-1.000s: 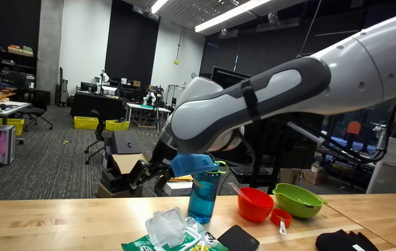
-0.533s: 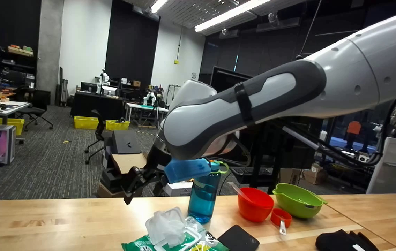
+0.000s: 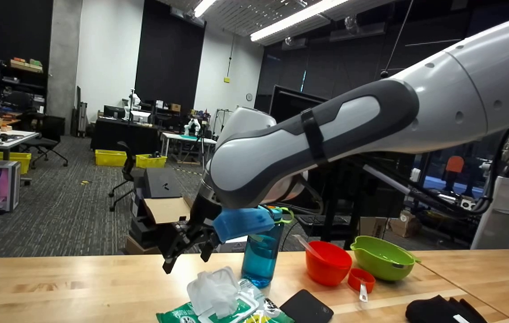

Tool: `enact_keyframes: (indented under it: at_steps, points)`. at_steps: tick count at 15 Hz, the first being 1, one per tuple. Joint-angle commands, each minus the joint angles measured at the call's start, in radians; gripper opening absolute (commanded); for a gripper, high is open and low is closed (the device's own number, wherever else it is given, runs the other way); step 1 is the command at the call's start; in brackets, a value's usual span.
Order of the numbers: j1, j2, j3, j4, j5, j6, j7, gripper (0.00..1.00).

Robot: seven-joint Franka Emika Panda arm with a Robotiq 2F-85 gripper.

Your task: Close the pack of wipes

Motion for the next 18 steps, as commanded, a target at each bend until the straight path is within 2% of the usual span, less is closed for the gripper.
enact_keyframes:
  at_steps: [1,18]
  points:
    - [0.021,-0.020,-0.019,-0.025,-0.012,-0.036,0.039,1.00]
    - [0.022,-0.022,-0.037,-0.030,-0.060,-0.076,0.031,1.00]
